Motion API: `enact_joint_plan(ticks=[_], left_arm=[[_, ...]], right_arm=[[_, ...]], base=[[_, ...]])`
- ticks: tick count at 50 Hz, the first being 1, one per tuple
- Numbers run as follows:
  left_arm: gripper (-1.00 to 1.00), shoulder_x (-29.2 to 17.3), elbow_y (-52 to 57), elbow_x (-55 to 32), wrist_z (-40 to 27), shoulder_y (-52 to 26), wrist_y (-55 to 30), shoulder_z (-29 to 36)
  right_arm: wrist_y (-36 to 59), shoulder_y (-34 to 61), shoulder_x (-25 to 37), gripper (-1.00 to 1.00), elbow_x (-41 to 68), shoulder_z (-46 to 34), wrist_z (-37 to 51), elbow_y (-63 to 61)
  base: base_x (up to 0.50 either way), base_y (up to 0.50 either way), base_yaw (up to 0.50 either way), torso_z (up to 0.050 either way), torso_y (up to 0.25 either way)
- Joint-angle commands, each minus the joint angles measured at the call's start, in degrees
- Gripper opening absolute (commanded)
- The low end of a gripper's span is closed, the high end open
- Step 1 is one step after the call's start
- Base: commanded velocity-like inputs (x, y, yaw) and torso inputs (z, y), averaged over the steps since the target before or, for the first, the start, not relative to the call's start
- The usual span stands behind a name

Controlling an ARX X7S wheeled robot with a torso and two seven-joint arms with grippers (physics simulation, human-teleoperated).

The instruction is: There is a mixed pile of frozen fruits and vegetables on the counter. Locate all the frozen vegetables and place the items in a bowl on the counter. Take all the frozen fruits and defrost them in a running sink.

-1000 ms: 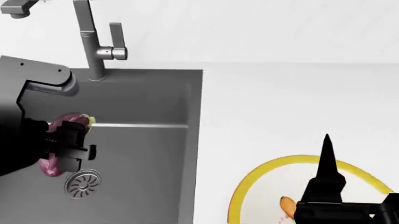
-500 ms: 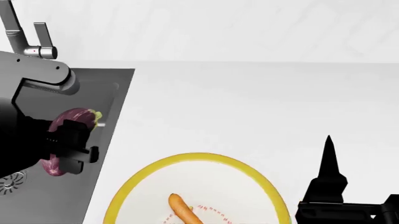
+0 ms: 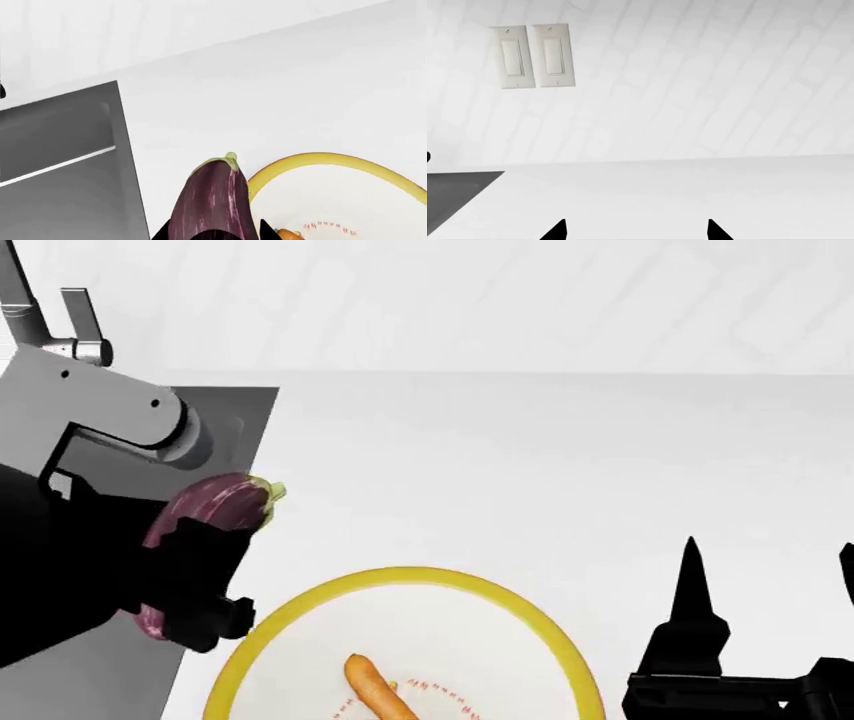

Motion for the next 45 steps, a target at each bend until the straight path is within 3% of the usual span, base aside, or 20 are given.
enact_joint_plan(ticks=[1,30,45], left_arm=[[-1.0,2.8,3.8,-2.7,-2.2,0.4,1.8,1.4],[-1.0,11.3,2.5,2.9,2.2,3.0,1.8,6.3],[-1.0,13.4,-0.4,7.1,6.0,4.3,0.7,8.8]], right_arm=[[0.0,0.0,-0.1,1.0,0.0,-0.2,0.0,0.3],[0.1,0.2,-0.2,1.0,-0.6,-0.8,-0.4,0.7],[-0.1,0.2,-0.3,1.0,-0.8,-1.0,-0.8,1.1]], base=[[0.0,0.0,0.0,0.0,0.0],[0.0,0.0,0.0,0.0,0.0],[0.0,0.0,0.0,0.0,0.001]])
